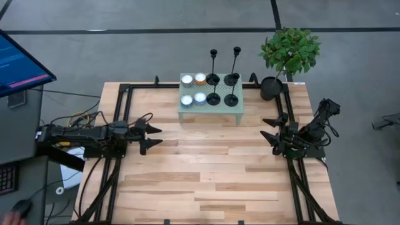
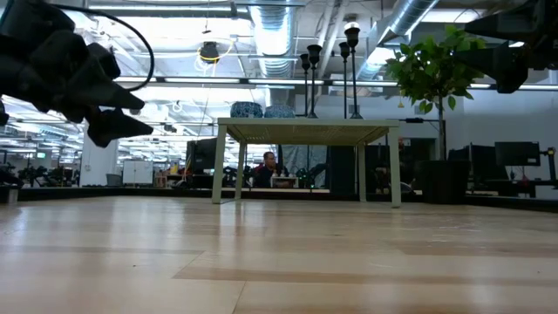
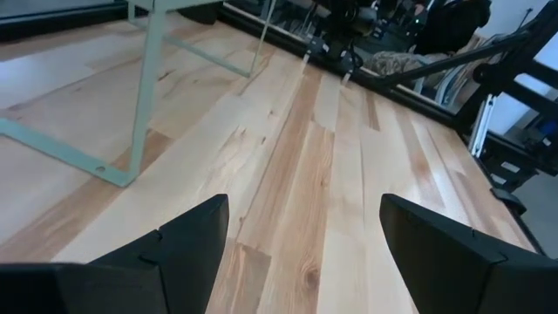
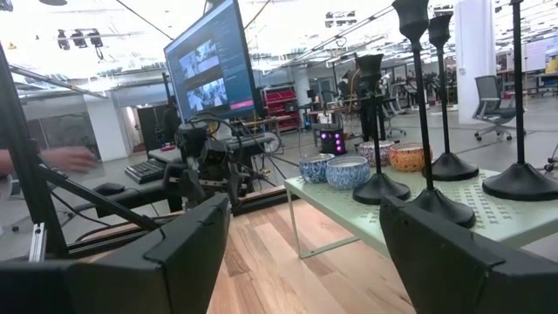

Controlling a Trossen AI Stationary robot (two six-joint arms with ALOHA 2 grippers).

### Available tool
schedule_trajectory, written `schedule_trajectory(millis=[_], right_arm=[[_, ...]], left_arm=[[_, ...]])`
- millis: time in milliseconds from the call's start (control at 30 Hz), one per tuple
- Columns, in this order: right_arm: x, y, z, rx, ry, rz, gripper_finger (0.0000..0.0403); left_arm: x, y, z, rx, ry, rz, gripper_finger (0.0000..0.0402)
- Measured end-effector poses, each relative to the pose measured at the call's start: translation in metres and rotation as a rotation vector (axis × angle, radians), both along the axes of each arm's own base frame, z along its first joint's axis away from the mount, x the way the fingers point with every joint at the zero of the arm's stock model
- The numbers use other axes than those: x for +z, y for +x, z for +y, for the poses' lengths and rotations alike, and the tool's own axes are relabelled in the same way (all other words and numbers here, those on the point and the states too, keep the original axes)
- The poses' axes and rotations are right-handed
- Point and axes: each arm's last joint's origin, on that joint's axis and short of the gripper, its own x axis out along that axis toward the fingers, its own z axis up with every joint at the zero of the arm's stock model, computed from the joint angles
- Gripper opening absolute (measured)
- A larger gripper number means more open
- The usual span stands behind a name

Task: Pick & Place candle stick holders
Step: Return to Home Position

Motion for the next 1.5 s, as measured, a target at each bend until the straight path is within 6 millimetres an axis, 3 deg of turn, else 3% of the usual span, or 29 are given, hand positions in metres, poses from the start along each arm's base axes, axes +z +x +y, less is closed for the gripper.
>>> schedule_trajectory(millis=[267,567,1500], right_arm=[[0.0,0.0,0.0,0.0,0.0,0.0,0.0286],[0.0,0.0,0.0,0.0,0.0,0.0,0.0286],[-0.001,0.0,0.0,0.0,-0.008,0.008,0.0286]], left_arm=[[-0.003,0.002,0.0,0.0,-0.001,0.034,0.03],[0.008,-0.005,0.0,0.0,0.002,-0.095,0.03],[0.014,-0.009,0.0,0.0,0.003,-0.17,0.03]])
